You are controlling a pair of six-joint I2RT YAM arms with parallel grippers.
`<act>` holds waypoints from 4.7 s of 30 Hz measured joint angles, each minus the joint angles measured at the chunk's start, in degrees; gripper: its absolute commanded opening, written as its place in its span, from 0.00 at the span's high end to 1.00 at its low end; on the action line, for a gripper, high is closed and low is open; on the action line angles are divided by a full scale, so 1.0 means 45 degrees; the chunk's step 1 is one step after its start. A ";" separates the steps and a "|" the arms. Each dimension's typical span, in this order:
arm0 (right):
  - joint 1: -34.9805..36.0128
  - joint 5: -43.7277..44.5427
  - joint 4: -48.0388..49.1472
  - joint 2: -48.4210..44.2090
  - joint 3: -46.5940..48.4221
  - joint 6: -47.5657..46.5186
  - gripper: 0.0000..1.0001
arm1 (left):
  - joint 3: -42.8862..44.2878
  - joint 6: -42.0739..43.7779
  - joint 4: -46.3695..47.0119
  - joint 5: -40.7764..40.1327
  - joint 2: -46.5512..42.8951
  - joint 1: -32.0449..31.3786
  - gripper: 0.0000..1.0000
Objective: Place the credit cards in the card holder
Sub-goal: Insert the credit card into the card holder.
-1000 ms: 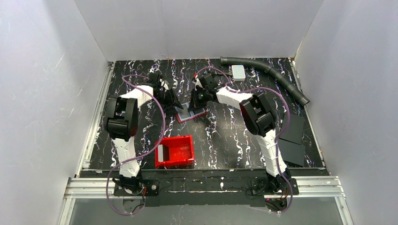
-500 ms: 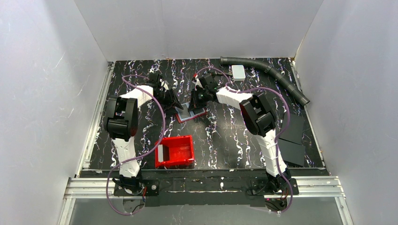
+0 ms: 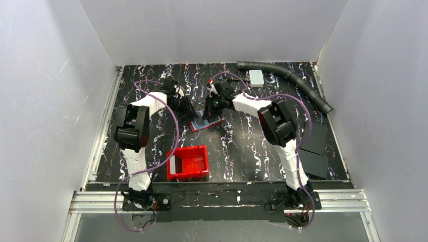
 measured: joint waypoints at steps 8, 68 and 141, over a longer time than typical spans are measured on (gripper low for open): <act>-0.0010 -0.0053 0.0000 0.0000 0.0000 -0.0005 0.85 | 0.0068 -0.0053 -0.0141 -0.0102 0.0000 -0.0107 0.89; 0.3419 0.6280 0.9534 -0.3983 -0.7922 -1.0652 0.52 | 0.1277 0.0466 -0.1792 -0.0899 0.0073 -0.0243 1.00; 0.1715 0.9282 0.2419 -0.4245 -0.4507 -0.3463 0.36 | -0.3400 0.2307 -0.4216 -0.2599 -0.8378 0.0855 0.17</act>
